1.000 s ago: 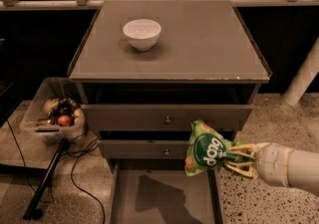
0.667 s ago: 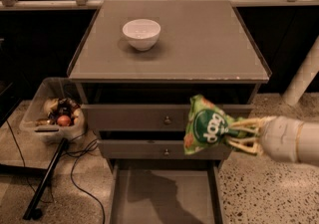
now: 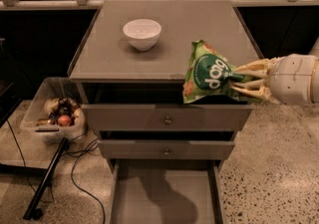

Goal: Pick green rice chip bag from bottom drawer and place on counter

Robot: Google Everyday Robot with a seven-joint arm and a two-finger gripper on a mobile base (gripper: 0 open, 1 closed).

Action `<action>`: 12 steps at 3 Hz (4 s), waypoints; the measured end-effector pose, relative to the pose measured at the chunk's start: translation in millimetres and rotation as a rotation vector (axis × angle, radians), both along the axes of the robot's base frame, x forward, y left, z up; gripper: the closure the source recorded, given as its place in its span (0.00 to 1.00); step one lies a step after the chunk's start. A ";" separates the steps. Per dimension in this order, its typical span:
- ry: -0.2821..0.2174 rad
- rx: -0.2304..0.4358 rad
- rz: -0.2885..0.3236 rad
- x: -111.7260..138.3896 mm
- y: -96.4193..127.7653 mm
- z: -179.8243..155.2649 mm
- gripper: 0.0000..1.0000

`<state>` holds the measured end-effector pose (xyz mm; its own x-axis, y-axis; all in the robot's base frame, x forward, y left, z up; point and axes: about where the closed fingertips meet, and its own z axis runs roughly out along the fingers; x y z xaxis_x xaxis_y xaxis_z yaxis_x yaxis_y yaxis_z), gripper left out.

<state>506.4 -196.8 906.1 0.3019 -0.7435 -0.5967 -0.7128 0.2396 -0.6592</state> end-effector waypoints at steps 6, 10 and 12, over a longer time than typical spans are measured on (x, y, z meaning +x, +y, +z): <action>0.001 0.084 -0.298 184.5 16.9 28.3 1.00; 0.074 0.117 -0.330 235.7 -23.4 3.0 1.00; 0.137 0.074 -0.204 226.8 6.2 -9.0 1.00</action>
Offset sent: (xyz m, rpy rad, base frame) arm 0.0926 0.0405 0.0303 -0.0691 -0.0877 -0.0325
